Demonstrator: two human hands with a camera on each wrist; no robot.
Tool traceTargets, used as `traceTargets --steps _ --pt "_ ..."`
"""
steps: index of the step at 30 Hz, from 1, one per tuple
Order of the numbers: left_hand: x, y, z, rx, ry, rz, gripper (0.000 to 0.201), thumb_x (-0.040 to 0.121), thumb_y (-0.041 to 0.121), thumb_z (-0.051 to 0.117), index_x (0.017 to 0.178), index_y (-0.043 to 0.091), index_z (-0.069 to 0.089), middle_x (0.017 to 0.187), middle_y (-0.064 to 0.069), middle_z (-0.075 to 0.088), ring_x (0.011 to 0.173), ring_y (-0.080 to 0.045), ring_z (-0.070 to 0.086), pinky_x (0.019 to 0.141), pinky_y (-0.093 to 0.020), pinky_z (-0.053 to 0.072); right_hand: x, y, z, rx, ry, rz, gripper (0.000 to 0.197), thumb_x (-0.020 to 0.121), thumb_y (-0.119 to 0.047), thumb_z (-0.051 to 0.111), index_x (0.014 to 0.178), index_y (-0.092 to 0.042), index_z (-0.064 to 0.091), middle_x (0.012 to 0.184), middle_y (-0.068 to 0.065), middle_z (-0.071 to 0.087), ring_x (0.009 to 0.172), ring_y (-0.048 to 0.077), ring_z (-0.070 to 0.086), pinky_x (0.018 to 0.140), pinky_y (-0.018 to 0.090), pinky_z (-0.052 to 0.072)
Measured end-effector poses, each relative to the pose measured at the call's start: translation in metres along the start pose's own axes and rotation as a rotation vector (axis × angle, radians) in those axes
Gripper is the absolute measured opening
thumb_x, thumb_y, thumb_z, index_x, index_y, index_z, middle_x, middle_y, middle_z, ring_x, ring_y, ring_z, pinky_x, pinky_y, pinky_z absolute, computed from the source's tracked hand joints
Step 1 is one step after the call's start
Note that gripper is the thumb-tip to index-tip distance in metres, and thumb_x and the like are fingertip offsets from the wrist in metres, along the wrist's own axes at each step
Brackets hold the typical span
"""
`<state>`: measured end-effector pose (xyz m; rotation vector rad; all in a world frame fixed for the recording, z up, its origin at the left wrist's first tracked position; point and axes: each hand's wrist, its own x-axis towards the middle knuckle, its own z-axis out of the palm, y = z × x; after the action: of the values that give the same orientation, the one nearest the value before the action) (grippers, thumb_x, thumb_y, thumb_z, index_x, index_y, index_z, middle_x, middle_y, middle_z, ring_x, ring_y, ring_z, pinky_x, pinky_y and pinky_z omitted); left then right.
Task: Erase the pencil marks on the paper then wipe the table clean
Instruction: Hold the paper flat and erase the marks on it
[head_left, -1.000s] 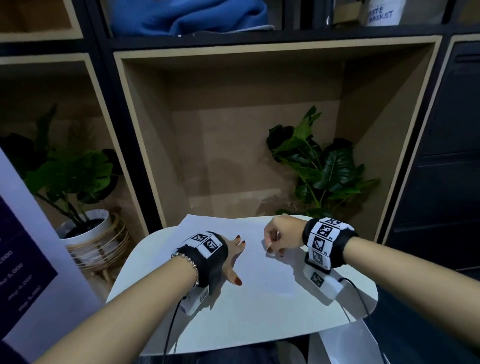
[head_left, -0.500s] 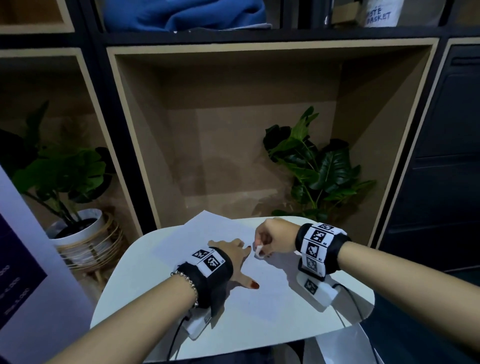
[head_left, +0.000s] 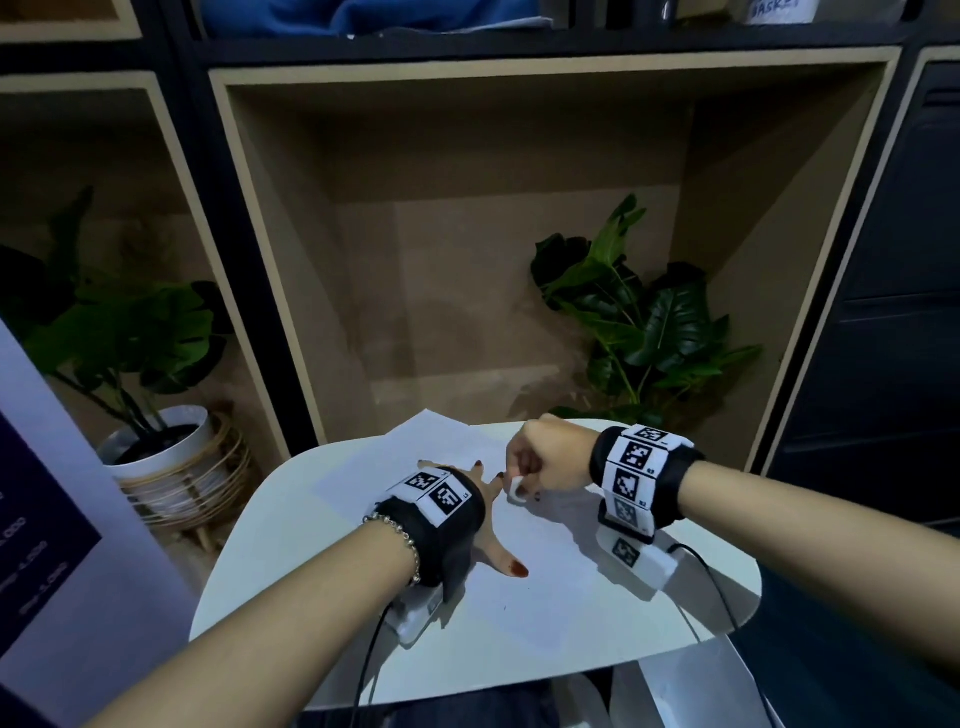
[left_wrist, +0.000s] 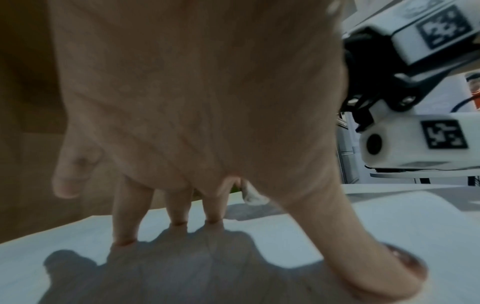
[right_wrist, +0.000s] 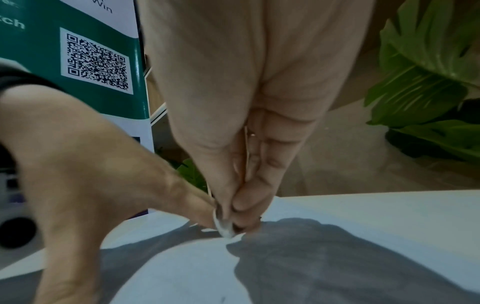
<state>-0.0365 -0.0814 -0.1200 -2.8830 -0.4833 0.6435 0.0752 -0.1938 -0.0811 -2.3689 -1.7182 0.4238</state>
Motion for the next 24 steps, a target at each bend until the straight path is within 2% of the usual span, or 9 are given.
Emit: traceTargets --steps 3,6,8,11,13,16,18,21,24 --pt "0.003 -0.001 0.002 0.028 -0.026 -0.019 0.133 0.05 0.094 0.056 0.154 0.038 -0.005 0.163 -0.008 0.012 0.135 -0.037 0.042 0.106 -0.06 0.029 0.0 -0.002 0.011 -0.017 -0.025 0.011 0.007 0.084 -0.016 0.073 0.088 -0.012 0.075 0.078 0.002 0.072 0.072 0.015 0.063 0.065 0.02 0.049" --pt "0.008 -0.001 0.005 0.099 -0.005 0.003 0.134 0.052 0.088 0.065 0.156 0.032 0.001 0.162 -0.012 0.017 0.133 -0.036 0.044 0.105 -0.062 0.031 -0.006 -0.001 0.016 0.003 -0.041 -0.005 0.006 0.084 -0.017 0.073 0.087 -0.012 0.074 0.081 0.004 0.074 0.073 0.015 0.064 0.068 0.022 0.05" --pt "0.011 -0.001 0.007 0.177 0.032 0.024 0.132 0.055 0.079 0.074 0.156 0.028 0.006 0.161 -0.012 0.02 0.132 -0.035 0.044 0.101 -0.061 0.035 -0.013 -0.003 0.017 0.012 -0.06 -0.026 0.007 0.084 -0.019 0.074 0.087 -0.013 0.074 0.08 0.001 0.073 0.071 0.01 0.061 0.065 0.018 0.047" --pt "0.017 -0.001 0.011 0.205 0.024 0.009 0.137 0.056 0.076 0.076 0.156 0.027 -0.004 0.162 -0.014 0.013 0.14 -0.036 0.034 0.102 -0.066 0.031 -0.025 -0.007 0.017 0.018 -0.147 -0.057 0.008 0.084 -0.023 0.076 0.087 -0.017 0.073 0.077 -0.007 0.069 0.071 0.006 0.059 0.066 0.016 0.046" --pt "0.017 -0.002 0.012 0.186 0.035 0.003 0.138 0.055 0.077 0.076 0.155 0.027 -0.005 0.162 -0.014 0.012 0.14 -0.036 0.034 0.104 -0.064 0.03 -0.028 -0.007 0.015 0.012 -0.193 -0.064 0.007 0.083 -0.024 0.077 0.084 -0.021 0.071 0.074 -0.011 0.066 0.068 0.003 0.058 0.066 0.016 0.046" --pt "0.018 -0.004 0.013 0.138 0.014 -0.012 0.143 0.05 0.085 0.071 0.155 0.03 -0.008 0.163 -0.014 0.006 0.14 -0.035 0.035 0.109 -0.06 0.028 -0.02 -0.002 0.011 0.024 -0.068 -0.012 0.007 0.083 -0.021 0.076 0.08 -0.022 0.07 0.073 -0.008 0.067 0.067 0.003 0.058 0.065 0.018 0.044" --pt "0.02 -0.005 0.012 0.144 0.015 -0.005 0.142 0.05 0.085 0.071 0.155 0.031 -0.006 0.164 -0.013 0.005 0.138 -0.034 0.038 0.108 -0.059 0.03 -0.017 -0.001 0.013 0.017 0.017 0.007 0.005 0.084 -0.018 0.074 0.081 -0.018 0.071 0.071 -0.006 0.066 0.065 0.005 0.057 0.061 0.014 0.041" --pt "0.023 -0.006 0.015 0.179 0.039 0.021 0.137 0.053 0.077 0.078 0.155 0.034 -0.004 0.163 -0.011 0.008 0.129 -0.032 0.047 0.099 -0.053 0.041 -0.021 -0.008 0.02 -0.005 -0.012 -0.035 0.006 0.085 -0.019 0.072 0.08 -0.017 0.07 0.068 -0.009 0.064 0.061 0.001 0.054 0.052 0.005 0.034" --pt "0.028 -0.009 0.022 0.144 0.029 -0.003 0.148 0.04 0.083 0.078 0.15 0.045 -0.014 0.164 -0.009 -0.003 0.137 -0.033 0.041 0.105 -0.054 0.037 -0.029 -0.012 0.019 -0.008 -0.1 -0.059 0.005 0.085 -0.023 0.075 0.081 -0.02 0.072 0.068 -0.014 0.062 0.062 -0.002 0.054 0.055 0.005 0.036"
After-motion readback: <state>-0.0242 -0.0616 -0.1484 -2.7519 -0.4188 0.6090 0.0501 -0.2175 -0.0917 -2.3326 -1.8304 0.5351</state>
